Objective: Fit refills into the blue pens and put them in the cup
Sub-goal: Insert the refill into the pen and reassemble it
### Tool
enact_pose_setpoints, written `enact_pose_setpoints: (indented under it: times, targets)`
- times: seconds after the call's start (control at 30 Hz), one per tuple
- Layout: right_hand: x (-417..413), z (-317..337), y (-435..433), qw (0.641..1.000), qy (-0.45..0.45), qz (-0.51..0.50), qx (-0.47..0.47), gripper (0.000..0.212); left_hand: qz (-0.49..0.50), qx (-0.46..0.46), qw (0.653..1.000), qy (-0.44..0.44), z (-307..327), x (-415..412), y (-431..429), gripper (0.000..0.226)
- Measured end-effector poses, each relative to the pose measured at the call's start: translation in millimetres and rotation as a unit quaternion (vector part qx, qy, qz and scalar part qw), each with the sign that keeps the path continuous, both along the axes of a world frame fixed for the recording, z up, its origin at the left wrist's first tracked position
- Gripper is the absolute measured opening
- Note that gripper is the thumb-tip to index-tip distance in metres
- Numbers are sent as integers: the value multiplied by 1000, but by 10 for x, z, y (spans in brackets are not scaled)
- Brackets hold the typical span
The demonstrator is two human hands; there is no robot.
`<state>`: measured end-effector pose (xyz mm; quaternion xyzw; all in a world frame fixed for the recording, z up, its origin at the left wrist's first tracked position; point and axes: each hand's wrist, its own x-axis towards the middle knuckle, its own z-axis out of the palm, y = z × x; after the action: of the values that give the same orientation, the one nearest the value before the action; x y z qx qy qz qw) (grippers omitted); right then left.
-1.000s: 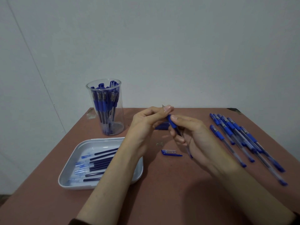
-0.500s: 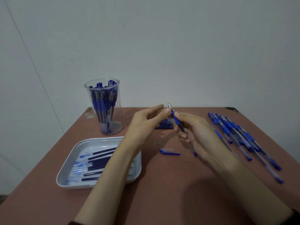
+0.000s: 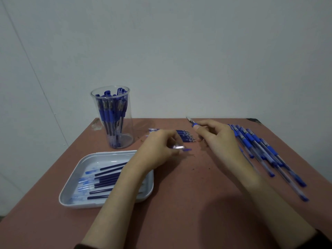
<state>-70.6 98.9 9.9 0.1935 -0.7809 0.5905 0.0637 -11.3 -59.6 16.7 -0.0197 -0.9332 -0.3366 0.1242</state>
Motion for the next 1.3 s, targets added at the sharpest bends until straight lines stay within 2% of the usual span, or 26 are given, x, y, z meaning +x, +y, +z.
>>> enact_pose_setpoints:
  times: [0.1, 0.27, 0.63, 0.87, 1.17, 1.3]
  targets:
    - [37, 1, 20, 979, 138, -24, 145, 12, 62, 82, 993, 62, 24, -23, -12, 18]
    - [71, 17, 11, 962, 182, -8, 204, 16, 86, 129, 985, 73, 21, -35, -37, 16]
    - [56, 4, 16, 958, 170, -35, 229, 17, 89, 154, 980, 85, 30, -23, -48, 23]
    - [75, 11, 11, 952, 186, -10, 241, 17, 67, 144, 986, 54, 28, -12, -34, 16]
    - [114, 41, 25, 978, 124, 27, 166, 10, 34, 191, 979, 58, 35, -15, -56, 18]
    - [116, 56, -2, 982, 111, 50, 144, 9, 30, 180, 982, 54, 30, -23, -81, 18]
